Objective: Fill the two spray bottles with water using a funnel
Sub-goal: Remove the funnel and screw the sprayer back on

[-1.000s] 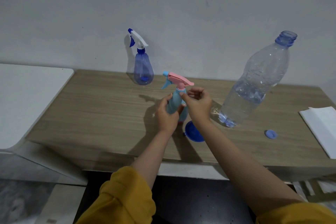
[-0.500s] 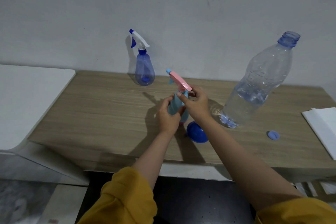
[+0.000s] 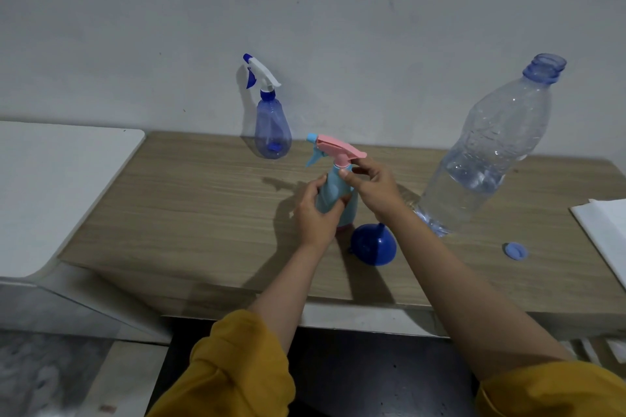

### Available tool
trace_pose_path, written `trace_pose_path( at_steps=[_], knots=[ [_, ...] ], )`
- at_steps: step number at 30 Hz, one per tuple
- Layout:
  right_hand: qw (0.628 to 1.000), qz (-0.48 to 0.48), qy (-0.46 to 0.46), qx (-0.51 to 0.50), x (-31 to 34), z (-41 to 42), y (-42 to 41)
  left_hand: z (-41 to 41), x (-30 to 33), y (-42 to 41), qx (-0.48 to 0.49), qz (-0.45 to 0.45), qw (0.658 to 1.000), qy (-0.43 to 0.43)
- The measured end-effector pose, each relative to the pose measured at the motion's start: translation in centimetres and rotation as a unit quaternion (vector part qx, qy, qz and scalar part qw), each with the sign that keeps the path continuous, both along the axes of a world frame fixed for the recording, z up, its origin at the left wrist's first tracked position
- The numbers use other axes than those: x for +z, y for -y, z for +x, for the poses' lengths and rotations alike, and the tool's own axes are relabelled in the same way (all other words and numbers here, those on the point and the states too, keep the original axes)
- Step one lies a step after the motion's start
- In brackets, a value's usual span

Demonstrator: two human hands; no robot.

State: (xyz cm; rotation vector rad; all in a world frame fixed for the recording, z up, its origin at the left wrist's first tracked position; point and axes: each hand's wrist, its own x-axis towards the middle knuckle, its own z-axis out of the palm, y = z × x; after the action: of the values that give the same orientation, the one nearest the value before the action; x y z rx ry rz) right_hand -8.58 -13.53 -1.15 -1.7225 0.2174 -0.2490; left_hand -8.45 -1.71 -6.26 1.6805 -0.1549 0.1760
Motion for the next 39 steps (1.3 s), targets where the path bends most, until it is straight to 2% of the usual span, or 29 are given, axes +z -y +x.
trace_pose_path(
  at_steps=[13,16,21,26,31,34,39],
  knots=[
    [0.998,0.010,0.014,-0.052,-0.4,-0.8,-0.7,-0.1,0.1,-0.1,0.000,0.019,1.000,0.001],
    [0.997,0.008,0.044,-0.061,-0.1,-0.8,-1.0,0.0,0.0,-0.1,0.007,0.023,1.000,0.002],
    [0.993,0.038,0.046,-0.099,-0.4,-0.6,-2.1,0.1,0.1,0.0,0.008,0.017,1.000,-0.009],
    [0.995,0.027,0.054,-0.085,-0.9,-1.2,-2.2,0.0,0.2,0.0,0.010,0.030,0.999,-0.006],
    [0.986,0.059,0.052,-0.148,-1.1,-1.2,-2.7,-0.2,0.2,-0.1,0.006,0.029,1.000,-0.010],
    [0.983,0.089,0.067,-0.144,-1.4,-1.4,-2.9,-0.2,0.3,-0.1,0.004,0.035,0.999,-0.005],
    [0.985,0.066,0.074,-0.141,-1.6,-1.4,-3.1,-0.2,0.3,0.0,0.005,0.020,1.000,-0.008]
  ],
)
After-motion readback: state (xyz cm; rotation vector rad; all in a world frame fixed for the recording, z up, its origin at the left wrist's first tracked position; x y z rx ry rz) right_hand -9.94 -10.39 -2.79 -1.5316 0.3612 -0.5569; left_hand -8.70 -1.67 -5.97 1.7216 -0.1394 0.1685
